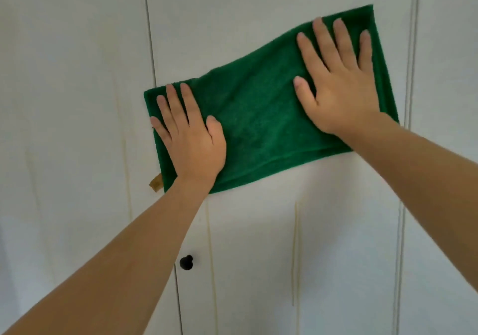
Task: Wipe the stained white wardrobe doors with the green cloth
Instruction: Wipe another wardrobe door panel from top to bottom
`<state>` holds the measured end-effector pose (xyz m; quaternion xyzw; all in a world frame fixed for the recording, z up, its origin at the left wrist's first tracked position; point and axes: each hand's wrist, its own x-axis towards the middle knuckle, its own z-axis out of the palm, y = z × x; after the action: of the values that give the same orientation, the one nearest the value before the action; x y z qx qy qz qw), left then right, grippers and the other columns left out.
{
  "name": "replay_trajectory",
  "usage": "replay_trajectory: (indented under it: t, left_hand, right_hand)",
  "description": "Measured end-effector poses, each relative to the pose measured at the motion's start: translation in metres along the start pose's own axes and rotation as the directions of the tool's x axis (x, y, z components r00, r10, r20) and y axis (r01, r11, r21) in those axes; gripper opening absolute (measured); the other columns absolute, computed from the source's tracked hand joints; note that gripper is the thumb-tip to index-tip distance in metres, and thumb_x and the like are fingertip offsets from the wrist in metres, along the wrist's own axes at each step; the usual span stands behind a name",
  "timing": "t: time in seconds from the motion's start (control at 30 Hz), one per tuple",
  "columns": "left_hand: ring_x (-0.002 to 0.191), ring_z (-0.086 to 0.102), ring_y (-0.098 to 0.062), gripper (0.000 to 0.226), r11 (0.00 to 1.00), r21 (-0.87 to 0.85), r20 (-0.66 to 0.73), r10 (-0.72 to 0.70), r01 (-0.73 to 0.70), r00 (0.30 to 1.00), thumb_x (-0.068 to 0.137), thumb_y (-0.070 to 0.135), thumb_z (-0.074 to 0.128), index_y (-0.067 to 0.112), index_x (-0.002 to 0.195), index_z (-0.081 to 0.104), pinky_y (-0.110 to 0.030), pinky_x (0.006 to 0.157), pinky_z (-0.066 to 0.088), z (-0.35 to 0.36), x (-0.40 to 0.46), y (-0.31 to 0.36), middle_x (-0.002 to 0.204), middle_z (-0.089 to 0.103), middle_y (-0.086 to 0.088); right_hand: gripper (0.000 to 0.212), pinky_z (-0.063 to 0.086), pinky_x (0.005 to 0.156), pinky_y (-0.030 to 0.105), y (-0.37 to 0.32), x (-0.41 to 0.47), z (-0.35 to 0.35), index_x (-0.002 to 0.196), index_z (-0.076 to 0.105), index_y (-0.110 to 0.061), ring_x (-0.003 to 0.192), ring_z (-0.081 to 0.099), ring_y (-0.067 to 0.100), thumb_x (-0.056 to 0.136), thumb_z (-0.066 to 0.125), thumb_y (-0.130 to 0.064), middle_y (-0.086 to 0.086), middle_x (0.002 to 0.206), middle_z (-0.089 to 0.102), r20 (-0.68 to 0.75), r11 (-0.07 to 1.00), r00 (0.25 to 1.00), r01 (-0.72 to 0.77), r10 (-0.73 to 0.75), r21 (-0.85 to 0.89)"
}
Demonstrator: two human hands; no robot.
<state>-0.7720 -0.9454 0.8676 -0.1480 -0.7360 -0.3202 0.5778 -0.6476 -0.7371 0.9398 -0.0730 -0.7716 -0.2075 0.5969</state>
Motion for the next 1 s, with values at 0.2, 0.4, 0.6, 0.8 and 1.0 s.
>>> replay_trajectory:
  t: [0.2,0.4,0.6,0.8,1.0]
  left_hand:
    - [0.155,0.001,-0.036,0.076,0.994,-0.029,-0.030,-0.106,0.105,0.994,0.091,0.036,0.017,0.010,0.161,0.009,-0.060,0.123,-0.003,0.006,0.001,0.021,0.168,0.005,-0.015]
    - [0.155,0.003,-0.037,0.074,0.997,-0.015,-0.057,-0.079,0.079,0.995,0.092,0.031,0.027,0.008,0.161,0.011,-0.061,0.123,0.000,0.006,-0.006,0.021,0.168,0.008,-0.016]
    - [0.155,0.003,-0.037,0.073,0.999,-0.042,-0.052,-0.028,0.026,0.998,0.093,0.032,0.028,0.011,0.161,0.012,-0.060,0.124,-0.001,0.009,-0.017,0.031,0.168,0.009,-0.015]
    - [0.155,0.004,-0.039,0.075,0.998,-0.014,-0.035,0.058,-0.058,0.998,0.091,0.030,0.031,0.010,0.161,0.013,-0.063,0.122,0.002,0.008,-0.018,0.027,0.168,0.010,-0.017]
    - [0.155,0.005,-0.038,0.074,0.997,-0.054,-0.051,0.054,-0.056,0.997,0.093,0.033,0.034,0.011,0.161,0.015,-0.061,0.123,0.001,0.011,-0.017,0.025,0.168,0.011,-0.015]
  right_hand:
    - [0.065,0.005,0.120,0.060,-0.060,-0.093,0.020,0.158,0.018,-0.012,0.151,0.008,0.036,0.102,0.030,-0.043,0.015,0.164,0.011,-0.019,0.971,0.971,-0.236,0.237,0.030]
    - [0.063,0.008,0.120,0.058,0.001,-0.046,0.007,0.157,0.025,-0.017,0.150,0.015,0.034,0.101,0.031,-0.045,0.011,0.163,0.019,-0.037,1.000,0.999,0.029,-0.030,-0.010]
    - [0.063,0.007,0.121,0.055,-0.017,-0.085,0.014,0.158,0.018,-0.013,0.151,0.009,0.033,0.102,0.026,-0.041,0.015,0.164,0.013,-0.084,0.942,0.938,-0.336,0.337,0.027]
    - [0.069,0.007,0.120,0.059,-0.024,-0.095,0.016,0.156,0.023,-0.010,0.150,0.013,0.038,0.097,0.033,-0.042,0.019,0.162,0.017,0.000,0.964,0.964,-0.265,0.265,0.009]
    - [0.067,0.006,0.121,0.055,-0.007,-0.011,0.000,0.158,0.019,-0.012,0.151,0.011,0.030,0.096,0.028,-0.038,0.012,0.164,0.014,-0.105,0.945,0.939,-0.325,0.327,0.030]
